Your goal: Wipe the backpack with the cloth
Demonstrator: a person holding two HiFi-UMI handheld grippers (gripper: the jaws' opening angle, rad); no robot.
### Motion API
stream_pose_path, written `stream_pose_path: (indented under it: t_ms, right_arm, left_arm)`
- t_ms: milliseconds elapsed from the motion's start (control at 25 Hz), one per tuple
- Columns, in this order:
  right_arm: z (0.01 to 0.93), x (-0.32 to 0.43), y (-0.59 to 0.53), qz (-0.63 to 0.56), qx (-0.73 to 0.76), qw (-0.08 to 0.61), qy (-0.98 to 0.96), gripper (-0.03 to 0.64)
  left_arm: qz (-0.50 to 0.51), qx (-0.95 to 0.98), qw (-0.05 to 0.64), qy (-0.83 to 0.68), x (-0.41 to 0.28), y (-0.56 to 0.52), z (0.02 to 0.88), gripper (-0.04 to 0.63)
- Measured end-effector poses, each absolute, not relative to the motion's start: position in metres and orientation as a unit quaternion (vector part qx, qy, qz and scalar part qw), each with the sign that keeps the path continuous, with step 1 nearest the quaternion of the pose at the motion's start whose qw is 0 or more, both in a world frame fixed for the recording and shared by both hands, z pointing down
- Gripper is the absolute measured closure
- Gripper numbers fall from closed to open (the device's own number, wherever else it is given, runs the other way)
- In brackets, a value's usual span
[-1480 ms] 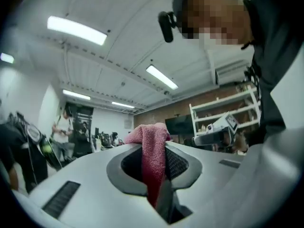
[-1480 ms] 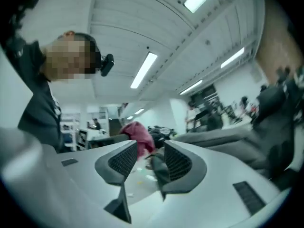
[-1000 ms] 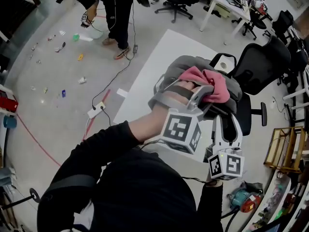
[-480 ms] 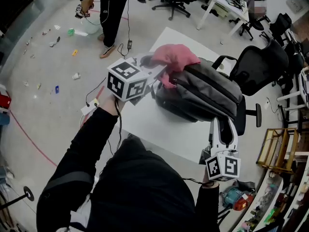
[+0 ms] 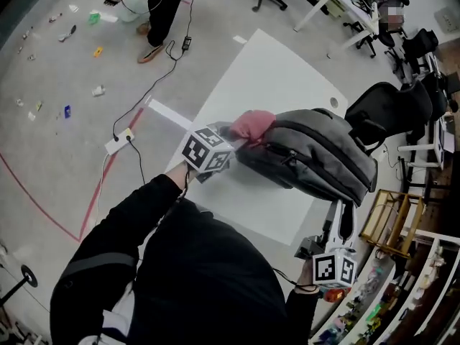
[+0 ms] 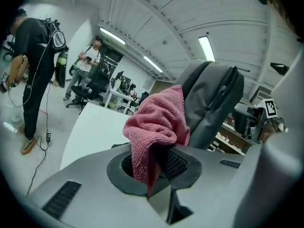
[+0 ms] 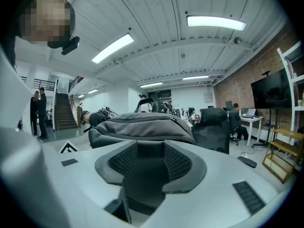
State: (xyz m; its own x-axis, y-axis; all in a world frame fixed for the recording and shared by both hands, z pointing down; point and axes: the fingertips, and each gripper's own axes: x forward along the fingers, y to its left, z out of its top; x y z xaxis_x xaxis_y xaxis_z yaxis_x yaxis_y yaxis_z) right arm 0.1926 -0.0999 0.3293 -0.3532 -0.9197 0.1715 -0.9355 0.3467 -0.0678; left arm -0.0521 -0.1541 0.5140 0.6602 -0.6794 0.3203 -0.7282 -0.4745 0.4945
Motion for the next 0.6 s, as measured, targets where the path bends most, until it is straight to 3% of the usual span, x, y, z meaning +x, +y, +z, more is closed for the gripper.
stream_pose_path:
  t_ms: [160,240,480,600]
  right_arm:
    - [0.334,0.179,-0.101,0.076,0.6,0.06,-0.794,0.434]
    - [0.34,0.173,-0.107,0.076,0.611,0.058,-0.786,0.434]
    - [0.35,0.175,-0.12,0.085,0.633,0.06,-0.767,0.434]
    - [0.351,0.177,-0.122,0.085,0.632,0.057,-0.768,0.434]
  left_arm:
    - [0.01,0.864,0.335,-0.377,-0.066,-0.153,0.524,0.523]
    - [-0.002,0.878,0.315,-0.361,-0.072,-0.157,0.509,0.523]
    - [-0.008,0.938,0.098,-0.333,-0.06,-0.156,0.378,0.523]
    - [-0.067,0.954,0.045,-0.29,-0.052,-0.141,0.31,0.523]
